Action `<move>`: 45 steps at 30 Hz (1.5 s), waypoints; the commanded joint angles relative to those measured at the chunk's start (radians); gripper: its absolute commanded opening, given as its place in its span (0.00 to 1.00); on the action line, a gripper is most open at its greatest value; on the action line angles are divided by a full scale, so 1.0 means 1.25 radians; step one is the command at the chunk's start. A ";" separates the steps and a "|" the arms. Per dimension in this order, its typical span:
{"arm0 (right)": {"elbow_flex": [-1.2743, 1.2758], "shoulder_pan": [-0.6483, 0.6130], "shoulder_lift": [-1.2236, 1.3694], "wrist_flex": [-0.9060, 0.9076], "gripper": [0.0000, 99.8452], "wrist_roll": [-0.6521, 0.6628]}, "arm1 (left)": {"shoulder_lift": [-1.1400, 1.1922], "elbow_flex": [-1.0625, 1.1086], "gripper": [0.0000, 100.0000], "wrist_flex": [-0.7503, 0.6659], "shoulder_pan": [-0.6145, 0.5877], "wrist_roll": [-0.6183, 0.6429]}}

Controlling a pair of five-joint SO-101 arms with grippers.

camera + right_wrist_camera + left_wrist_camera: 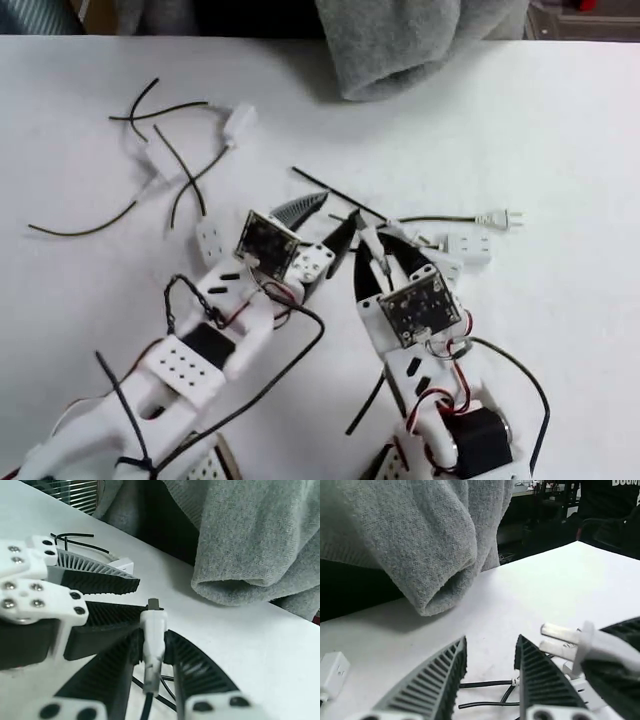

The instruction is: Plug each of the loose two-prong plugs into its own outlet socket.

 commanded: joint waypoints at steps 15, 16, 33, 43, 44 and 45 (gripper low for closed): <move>0.113 0.013 0.004 -0.126 0.02 0.055 | -0.010 -0.082 0.17 -0.079 -0.062 0.076; 0.120 0.013 0.004 -0.134 0.02 0.055 | -0.010 -0.083 0.17 -0.079 -0.037 0.091; 0.048 0.003 -0.001 -0.052 0.02 0.048 | -0.003 -0.042 0.17 -0.010 0.060 0.058; -0.041 -0.026 -0.002 0.047 0.02 0.048 | -0.003 -0.038 0.17 -0.011 -0.028 0.058; -0.047 -0.025 -0.002 0.053 0.02 0.048 | -0.003 -0.038 0.17 -0.011 -0.028 0.058; -0.052 -0.025 -0.002 0.057 0.02 0.048 | -0.003 -0.038 0.17 -0.011 -0.028 0.058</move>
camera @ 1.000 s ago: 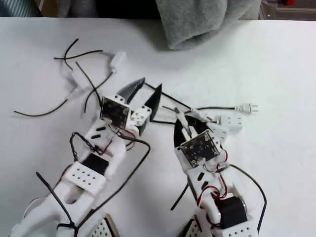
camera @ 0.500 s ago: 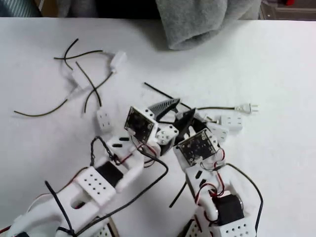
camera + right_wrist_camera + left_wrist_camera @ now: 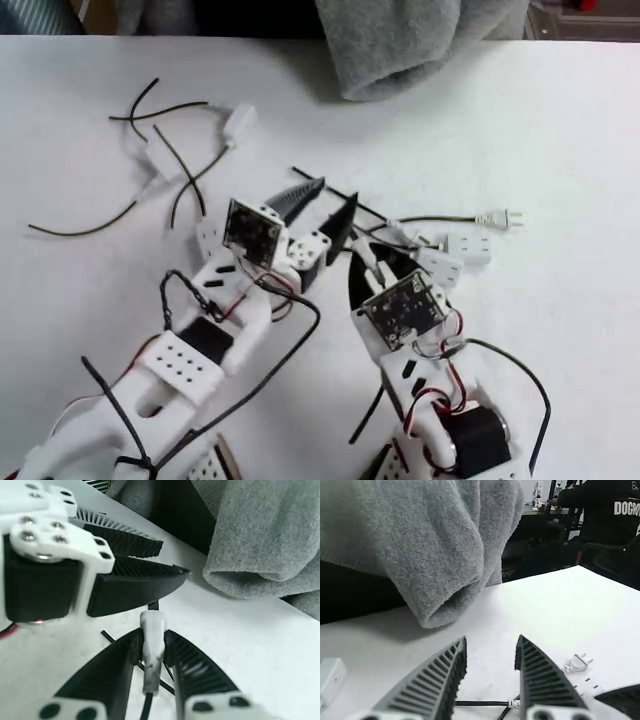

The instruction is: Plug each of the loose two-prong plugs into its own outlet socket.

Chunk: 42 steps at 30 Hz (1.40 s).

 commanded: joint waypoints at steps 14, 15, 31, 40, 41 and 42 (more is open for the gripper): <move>0.112 -0.004 -0.002 -0.150 0.02 0.059 | -0.010 -0.043 0.17 -0.025 0.040 -0.005; 0.112 -0.006 -0.002 -0.153 0.02 0.059 | -0.010 -0.044 0.17 -0.025 0.044 -0.005; -0.087 -0.046 -0.006 0.017 0.02 0.058 | -0.002 0.011 0.17 0.027 0.036 -0.010; -0.169 -0.044 -0.007 0.100 0.02 0.063 | -0.002 0.014 0.17 0.027 0.031 -0.011; -0.182 -0.044 -0.007 0.110 0.02 0.063 | -0.002 0.014 0.17 0.027 0.031 -0.011; -0.193 -0.044 -0.007 0.120 0.02 0.063 | -0.002 0.014 0.17 0.027 0.031 -0.011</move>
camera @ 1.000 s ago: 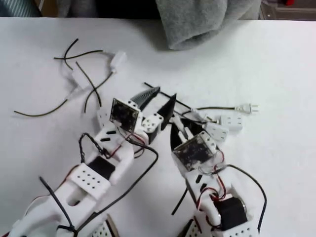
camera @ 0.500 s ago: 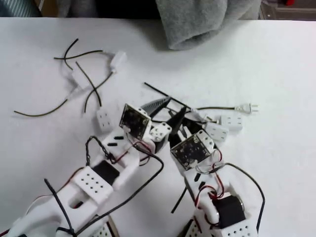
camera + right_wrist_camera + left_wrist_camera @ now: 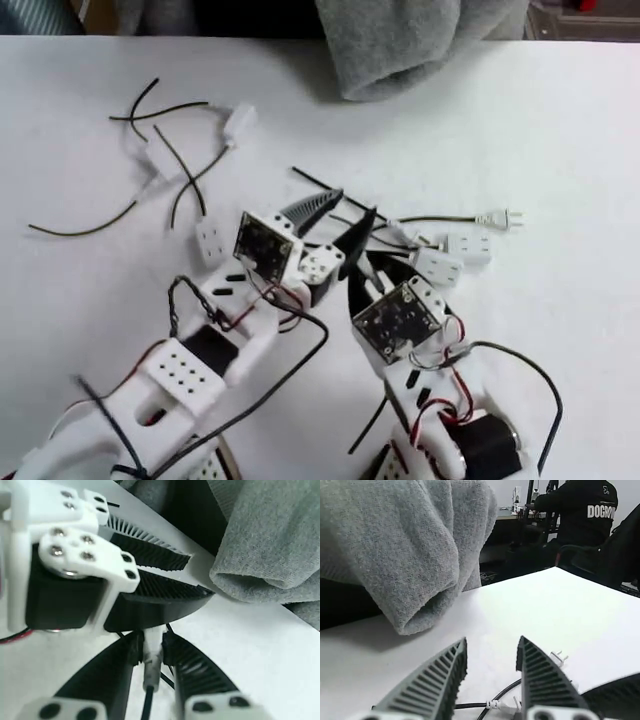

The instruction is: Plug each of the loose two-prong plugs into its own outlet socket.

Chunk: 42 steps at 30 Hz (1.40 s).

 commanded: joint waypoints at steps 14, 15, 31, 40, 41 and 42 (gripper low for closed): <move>-0.115 0.019 -0.008 0.029 0.02 0.010 | 0.315 -0.070 0.17 -0.187 -0.088 -0.082; -0.115 0.040 -0.007 0.028 0.02 0.010 | 0.333 -0.082 0.17 -0.198 -0.121 -0.080; -0.171 0.138 0.341 0.021 0.02 -0.005 | 0.368 -0.113 0.17 -0.139 -0.317 -0.080; -0.361 0.134 0.614 0.133 0.03 -0.001 | 0.368 -0.122 0.17 -0.139 -0.341 -0.080; -0.372 0.132 0.632 0.149 0.05 -0.001 | 0.368 -0.122 0.17 -0.139 -0.341 -0.079; -0.383 0.131 0.645 0.168 0.08 0.000 | 0.368 -0.123 0.17 -0.139 -0.341 -0.079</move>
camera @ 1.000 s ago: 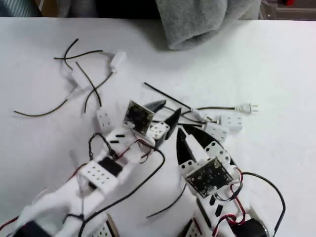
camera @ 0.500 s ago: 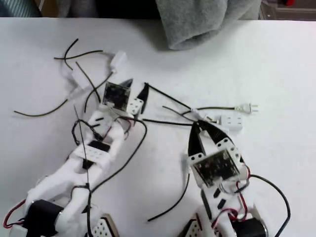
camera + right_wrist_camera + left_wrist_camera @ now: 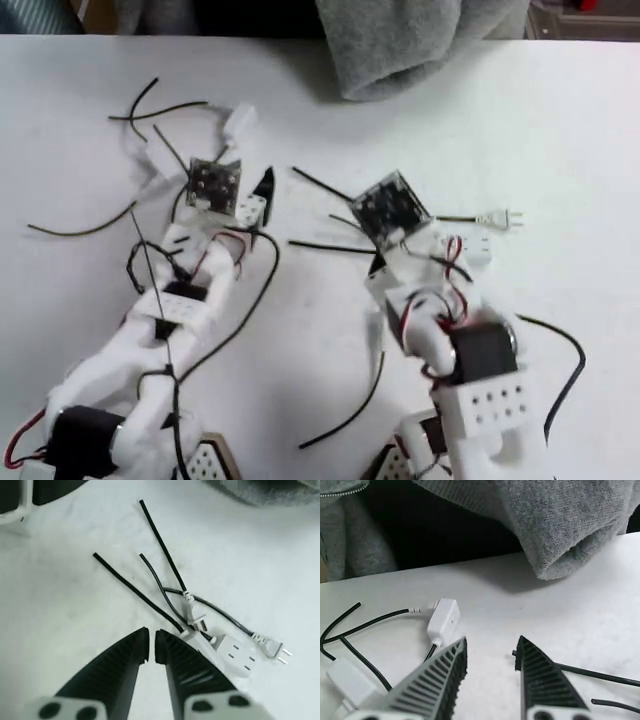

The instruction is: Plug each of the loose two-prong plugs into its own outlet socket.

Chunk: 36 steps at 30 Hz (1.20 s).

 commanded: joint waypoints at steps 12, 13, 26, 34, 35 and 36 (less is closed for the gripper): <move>-0.130 -0.125 0.104 0.288 0.24 -0.068 | 0.001 -0.034 0.17 0.002 -0.057 -0.004; -0.125 -0.125 0.111 0.290 0.26 -0.081 | 0.001 -0.033 0.17 0.004 -0.057 -0.004; -0.106 -0.115 0.483 0.191 0.27 -0.113 | 0.001 -0.033 0.17 0.004 -0.061 -0.004; -0.064 -0.120 0.607 0.062 0.27 -0.174 | 0.001 -0.033 0.17 0.004 -0.061 -0.004; -0.056 -0.117 0.623 0.044 0.27 -0.174 | 0.001 -0.033 0.17 0.004 -0.061 -0.004; -0.047 -0.114 0.639 0.023 0.27 -0.174 | 0.001 -0.033 0.17 0.004 -0.061 -0.004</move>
